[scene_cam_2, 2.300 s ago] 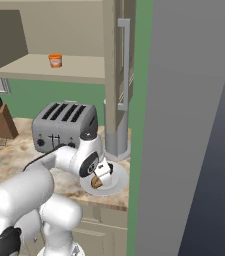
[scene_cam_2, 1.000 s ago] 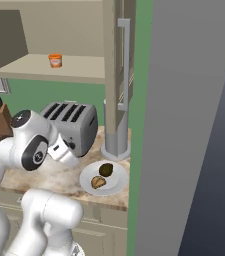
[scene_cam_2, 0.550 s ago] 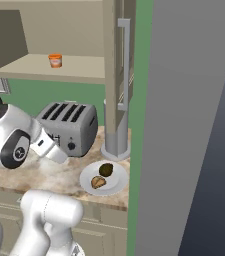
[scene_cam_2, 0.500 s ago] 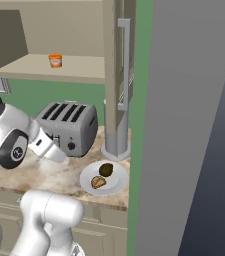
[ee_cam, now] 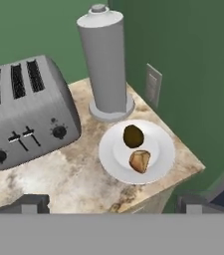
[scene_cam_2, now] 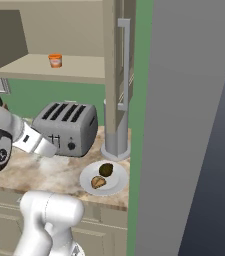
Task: Pick the avocado and bread from the counter and place them on the plate. Then pick the jam from the cabinet and place it next to the plate. Lastly close the cabinet door.
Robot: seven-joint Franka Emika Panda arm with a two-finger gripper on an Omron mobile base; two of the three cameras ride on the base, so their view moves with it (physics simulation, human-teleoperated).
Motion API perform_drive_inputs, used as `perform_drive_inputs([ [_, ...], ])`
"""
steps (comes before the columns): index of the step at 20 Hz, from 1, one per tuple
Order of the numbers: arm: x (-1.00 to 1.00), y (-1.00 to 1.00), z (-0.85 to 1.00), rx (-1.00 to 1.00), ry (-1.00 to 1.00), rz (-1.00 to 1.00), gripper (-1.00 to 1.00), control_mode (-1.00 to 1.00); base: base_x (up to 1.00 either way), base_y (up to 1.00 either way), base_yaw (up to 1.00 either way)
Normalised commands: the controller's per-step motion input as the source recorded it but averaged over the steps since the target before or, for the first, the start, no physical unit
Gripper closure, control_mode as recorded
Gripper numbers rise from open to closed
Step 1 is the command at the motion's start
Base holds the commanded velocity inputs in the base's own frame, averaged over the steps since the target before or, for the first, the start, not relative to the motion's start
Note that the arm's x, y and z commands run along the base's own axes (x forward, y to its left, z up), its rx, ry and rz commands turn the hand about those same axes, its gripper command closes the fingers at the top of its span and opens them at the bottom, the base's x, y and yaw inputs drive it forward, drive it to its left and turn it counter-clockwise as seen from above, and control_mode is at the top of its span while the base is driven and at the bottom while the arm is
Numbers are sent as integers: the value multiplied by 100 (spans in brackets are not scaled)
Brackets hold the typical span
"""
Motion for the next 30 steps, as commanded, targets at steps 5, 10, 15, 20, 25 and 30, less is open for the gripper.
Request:
perform_drive_inputs([
  [5, -26, 1, 48, 0, -7, 17, -100, -100, 0, 0, 0],
  [10, -5, 1, 58, 0, -2, 14, -100, -100, 0, 0, 0],
  [15, 0, 2, 53, 0, 0, 14, -100, -100, 0, 0, 0],
  [20, 0, 7, 53, 0, 0, 11, -100, -100, 0, 0, 0],
  [25, 0, 5, 41, 0, -7, 5, -100, -100, 0, 0, 0],
  [30, 0, 10, 33, -3, -15, 3, -100, -100, 0, 0, 0],
])
